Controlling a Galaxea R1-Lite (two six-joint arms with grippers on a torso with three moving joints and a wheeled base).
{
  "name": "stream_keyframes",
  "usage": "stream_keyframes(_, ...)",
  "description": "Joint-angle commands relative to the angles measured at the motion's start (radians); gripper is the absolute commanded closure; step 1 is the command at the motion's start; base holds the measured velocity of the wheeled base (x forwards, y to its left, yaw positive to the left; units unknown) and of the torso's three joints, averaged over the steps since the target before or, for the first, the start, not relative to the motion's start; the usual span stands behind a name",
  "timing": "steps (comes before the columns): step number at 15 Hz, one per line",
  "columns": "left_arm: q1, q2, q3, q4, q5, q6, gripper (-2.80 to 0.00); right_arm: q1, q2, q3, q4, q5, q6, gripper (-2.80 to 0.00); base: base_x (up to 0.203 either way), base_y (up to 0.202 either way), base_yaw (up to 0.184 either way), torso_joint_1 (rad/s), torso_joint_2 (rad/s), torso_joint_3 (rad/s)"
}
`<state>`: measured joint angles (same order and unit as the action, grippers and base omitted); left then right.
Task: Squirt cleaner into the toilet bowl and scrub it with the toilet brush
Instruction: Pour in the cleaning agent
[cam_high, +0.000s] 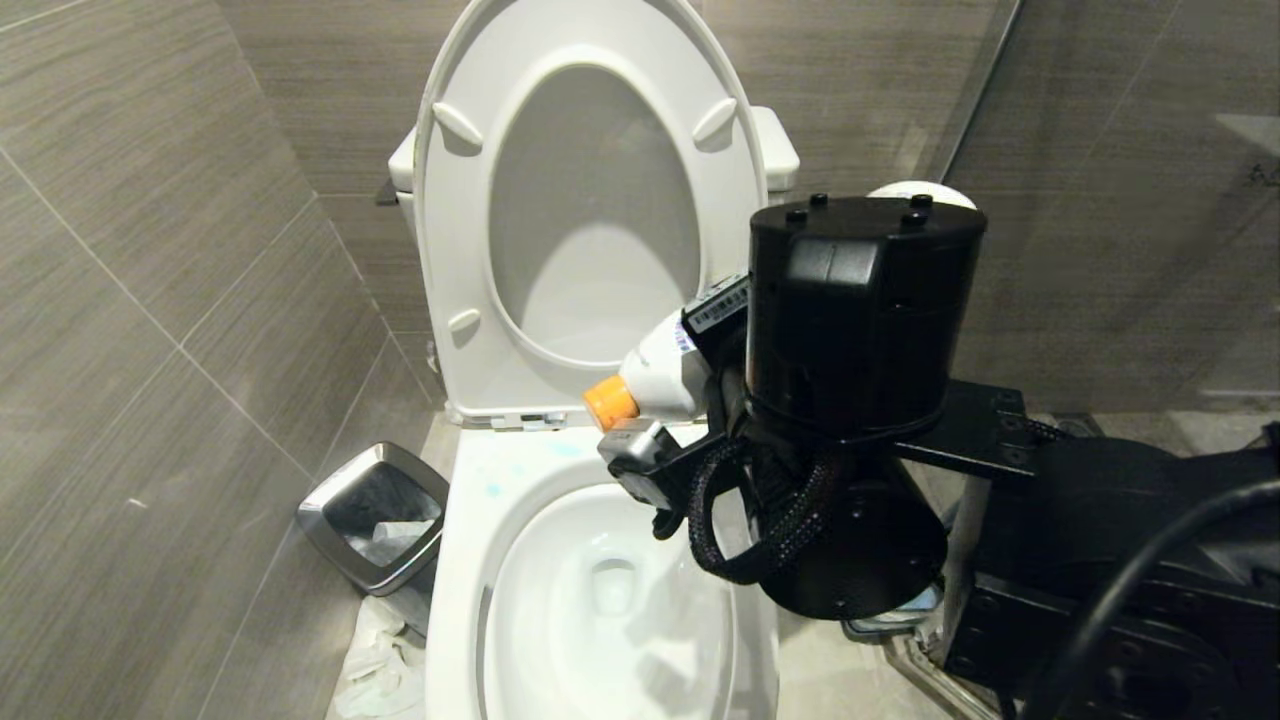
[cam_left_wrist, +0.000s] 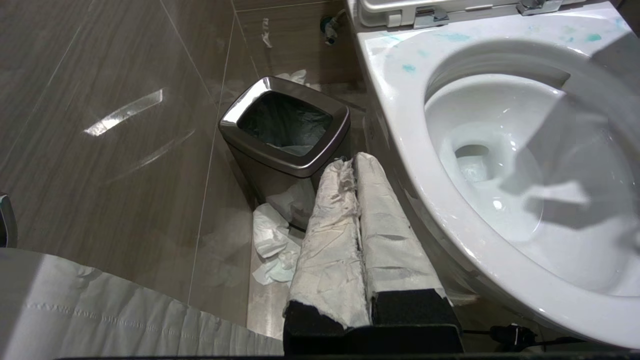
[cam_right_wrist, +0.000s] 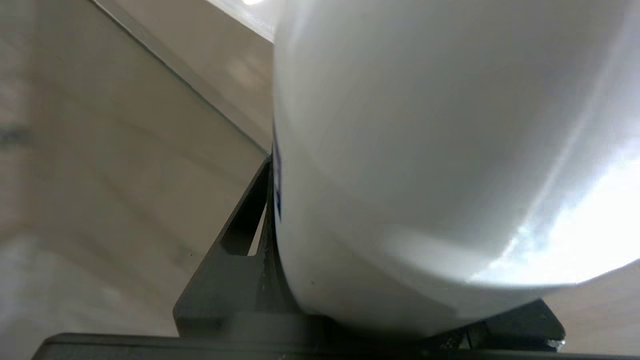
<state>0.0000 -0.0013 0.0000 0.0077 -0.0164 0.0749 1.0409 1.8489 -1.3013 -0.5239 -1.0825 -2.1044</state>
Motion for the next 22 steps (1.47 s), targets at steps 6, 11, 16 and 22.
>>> stream_keyframes(6, 0.0, 0.001, 0.002, 0.0, 0.0, 0.0, 0.0, 0.064, 0.047, 0.011, -0.312, -0.062, -0.433, 0.0, 0.0, 0.0, 0.0, 0.0, 0.0, 0.0)
stream_keyframes(11, 0.0, 0.001, 0.0, 0.0, 0.0, 0.0, 0.0, 0.106, 0.065, 0.026, -0.36, -0.108, -0.539, 0.0, 0.0, 0.0, 0.0, 0.0, 0.0, 0.0)
stream_keyframes(16, 0.0, 0.001, 0.002, 0.0, 0.0, 0.0, 0.0, 0.111, 0.074, 0.025, -0.425, -0.169, -0.653, 0.0, 0.0, 0.0, 0.0, 0.0, 0.0, 0.0)
stream_keyframes(22, 0.0, 0.001, 0.002, 0.0, 0.0, 0.0, 0.0, 0.111, 0.123, 0.033, -0.714, -0.179, -0.656, 0.0, 0.0, 0.0, 0.0, 0.0, 0.0, 0.0)
